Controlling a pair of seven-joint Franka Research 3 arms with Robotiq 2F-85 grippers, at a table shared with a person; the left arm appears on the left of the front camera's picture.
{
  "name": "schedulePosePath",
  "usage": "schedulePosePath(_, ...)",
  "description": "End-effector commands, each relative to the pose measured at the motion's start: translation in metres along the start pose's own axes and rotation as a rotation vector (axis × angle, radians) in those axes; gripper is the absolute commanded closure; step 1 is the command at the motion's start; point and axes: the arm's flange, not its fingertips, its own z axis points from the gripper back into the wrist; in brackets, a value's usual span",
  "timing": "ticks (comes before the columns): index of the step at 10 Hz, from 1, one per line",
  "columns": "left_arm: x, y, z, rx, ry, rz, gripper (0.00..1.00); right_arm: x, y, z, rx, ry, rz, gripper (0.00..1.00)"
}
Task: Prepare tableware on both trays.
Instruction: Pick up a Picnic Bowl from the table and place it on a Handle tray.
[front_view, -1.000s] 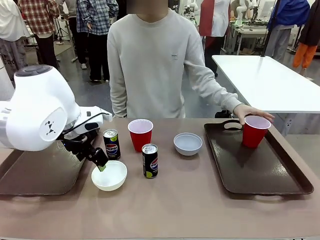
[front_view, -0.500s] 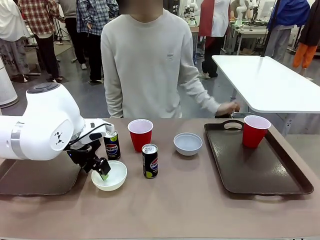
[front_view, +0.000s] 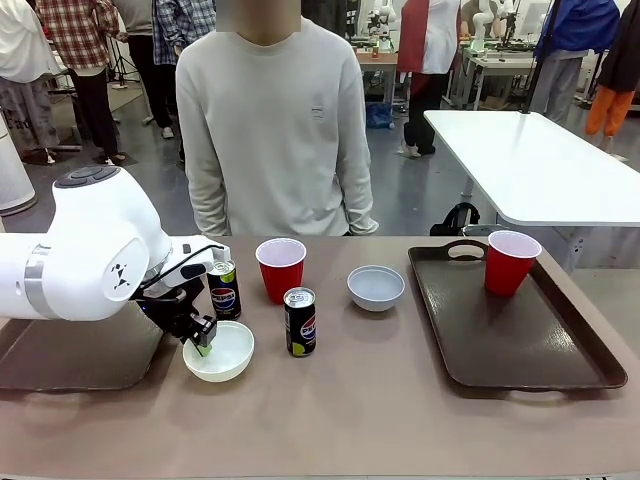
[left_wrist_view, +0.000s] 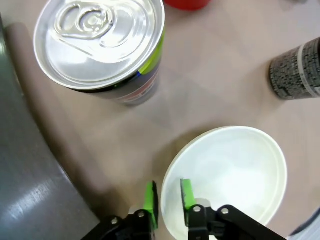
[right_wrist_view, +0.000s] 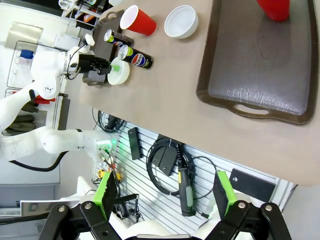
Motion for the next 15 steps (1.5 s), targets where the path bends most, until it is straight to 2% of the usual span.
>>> schedulePosePath(1,-0.001,-0.004,0.009,-0.012,-0.004,0.029,1.00,0.000,-0.001,0.000,0.005,0.003,-0.007,0.00)
schedulePosePath(6,0.001,-0.003,0.018,-0.027,0.007,0.037,1.00,0.000,-0.001,0.000,0.005,0.003,-0.007,0.00)
schedulePosePath(7,-0.001,-0.004,0.032,-0.046,0.022,0.057,1.00,0.000,-0.001,0.000,0.005,0.003,-0.007,0.00)
schedulePosePath(9,-0.011,-0.014,0.085,0.001,-0.043,0.089,1.00,0.000,-0.001,0.000,0.005,0.003,-0.007,0.00)
schedulePosePath(10,-0.018,-0.017,0.117,0.016,-0.067,0.056,0.99,0.000,-0.001,0.000,0.005,0.003,-0.007,0.00)
schedulePosePath(11,-0.028,-0.023,0.135,0.056,-0.125,0.050,0.99,0.000,-0.001,0.000,0.005,0.003,-0.007,0.00)
schedulePosePath(12,-0.032,-0.021,0.135,0.120,-0.150,0.027,0.99,0.000,-0.001,0.000,0.005,0.003,-0.007,0.00)
schedulePosePath(13,-0.002,-0.018,0.112,0.018,-0.089,0.041,0.99,0.000,-0.001,0.000,0.005,0.003,-0.007,0.00)
schedulePosePath(14,-0.007,-0.023,0.138,0.055,-0.133,0.023,0.96,0.000,-0.001,0.000,0.005,0.003,-0.007,0.00)
schedulePosePath(15,-0.052,-0.029,0.165,-0.200,0.021,-0.105,0.96,0.000,-0.001,0.000,0.005,0.003,-0.007,0.00)
